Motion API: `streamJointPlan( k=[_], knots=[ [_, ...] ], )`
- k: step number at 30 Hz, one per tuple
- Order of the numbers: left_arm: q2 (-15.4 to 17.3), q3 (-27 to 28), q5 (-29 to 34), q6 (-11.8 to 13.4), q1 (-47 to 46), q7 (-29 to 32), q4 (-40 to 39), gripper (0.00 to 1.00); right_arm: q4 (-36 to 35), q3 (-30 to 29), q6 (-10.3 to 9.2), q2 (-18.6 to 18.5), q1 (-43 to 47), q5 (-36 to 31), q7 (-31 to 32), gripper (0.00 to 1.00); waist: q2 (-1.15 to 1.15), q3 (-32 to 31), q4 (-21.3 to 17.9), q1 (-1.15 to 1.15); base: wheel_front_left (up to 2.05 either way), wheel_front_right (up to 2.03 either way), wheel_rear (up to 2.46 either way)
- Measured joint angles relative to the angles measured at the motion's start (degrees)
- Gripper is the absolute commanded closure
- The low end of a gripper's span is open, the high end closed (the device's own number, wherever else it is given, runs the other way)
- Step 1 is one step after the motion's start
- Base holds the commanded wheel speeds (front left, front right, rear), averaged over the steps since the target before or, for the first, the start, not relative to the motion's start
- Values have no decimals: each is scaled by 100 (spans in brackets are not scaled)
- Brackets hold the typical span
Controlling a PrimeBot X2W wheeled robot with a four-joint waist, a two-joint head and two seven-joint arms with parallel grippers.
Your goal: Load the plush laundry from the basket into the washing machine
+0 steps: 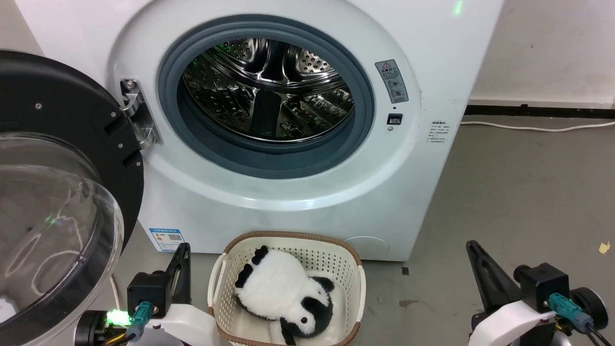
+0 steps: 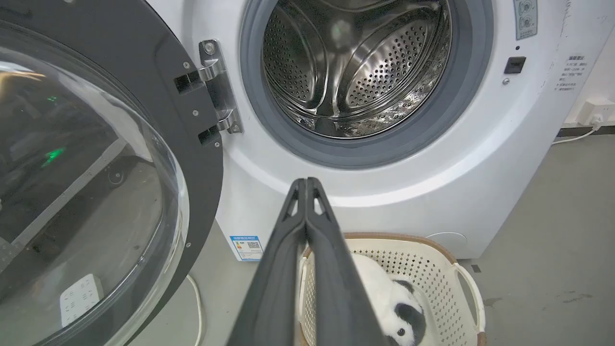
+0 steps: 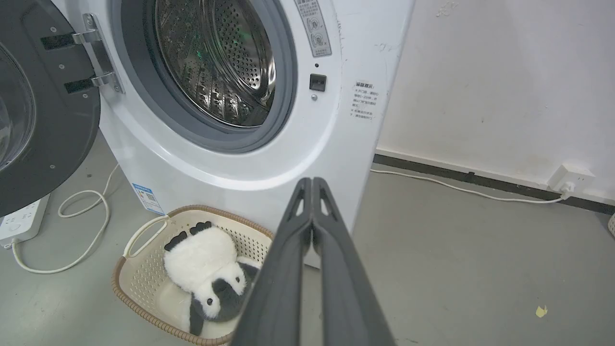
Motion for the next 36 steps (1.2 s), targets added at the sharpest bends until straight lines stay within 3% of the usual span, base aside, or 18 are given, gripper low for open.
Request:
streamJointPlan(
  k=[9,10,36],
  knots=[
    [0,0,0,0,0,0,0,100,0,0,0,0,0,0,0,100,0,0,0,0,0,0,0],
    [0,-3,0,0,1,0,0,0,0,-2,0,0,1,1,-1,0,0,0,0,0,0,0,0],
    [0,-316,-1,131,-25,-209,102,0,7,-119,0,0,1,214,-213,0,0,263,-144,0,0,0,0]
  ],
)
